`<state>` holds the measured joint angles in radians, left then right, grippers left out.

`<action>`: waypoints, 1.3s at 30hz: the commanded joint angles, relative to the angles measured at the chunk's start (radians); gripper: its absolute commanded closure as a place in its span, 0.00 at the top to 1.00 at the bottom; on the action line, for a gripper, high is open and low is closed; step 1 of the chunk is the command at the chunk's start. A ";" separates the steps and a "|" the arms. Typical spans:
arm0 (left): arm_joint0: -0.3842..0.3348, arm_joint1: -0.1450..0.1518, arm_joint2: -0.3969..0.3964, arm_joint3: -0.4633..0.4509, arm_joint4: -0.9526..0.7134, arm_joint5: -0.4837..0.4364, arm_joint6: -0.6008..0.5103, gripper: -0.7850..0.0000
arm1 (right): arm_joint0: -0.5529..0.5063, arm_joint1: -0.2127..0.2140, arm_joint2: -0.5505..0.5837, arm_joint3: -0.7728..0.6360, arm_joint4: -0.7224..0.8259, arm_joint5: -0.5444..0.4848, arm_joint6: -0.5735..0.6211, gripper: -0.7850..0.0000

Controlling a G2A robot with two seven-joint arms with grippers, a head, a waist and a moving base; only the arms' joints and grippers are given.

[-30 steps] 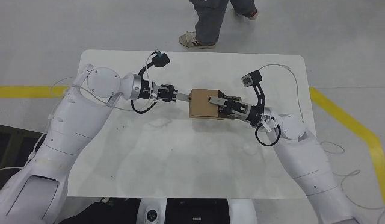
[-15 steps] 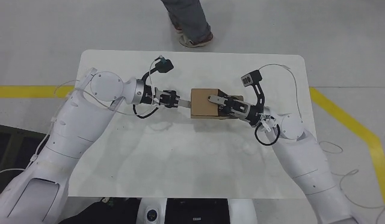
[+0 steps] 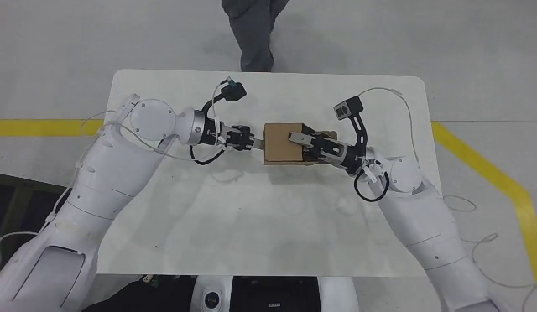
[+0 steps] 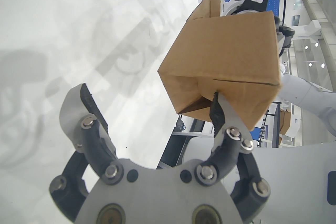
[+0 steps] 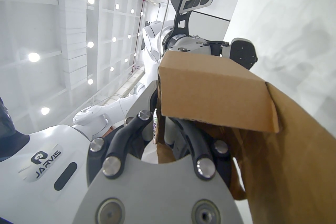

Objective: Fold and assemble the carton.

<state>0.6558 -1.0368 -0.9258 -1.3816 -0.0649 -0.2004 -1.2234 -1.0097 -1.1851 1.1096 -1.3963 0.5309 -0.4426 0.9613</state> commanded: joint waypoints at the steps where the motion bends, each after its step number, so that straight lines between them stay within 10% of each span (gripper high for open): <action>1: -0.002 -0.001 0.002 0.004 -0.002 -0.002 0.000 1.00 | 0.001 0.000 0.000 0.002 0.000 0.000 0.003 0.00; 39: 0.084 0.008 -0.052 0.017 -0.033 -0.090 0.108 1.00 | -0.012 -0.014 0.003 0.014 0.049 -0.003 0.011 0.00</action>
<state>0.7393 -1.0280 -0.9786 -1.3638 -0.0965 -0.2916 -1.1218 -1.0225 -1.1983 1.1143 -1.3827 0.5792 -0.4443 0.9718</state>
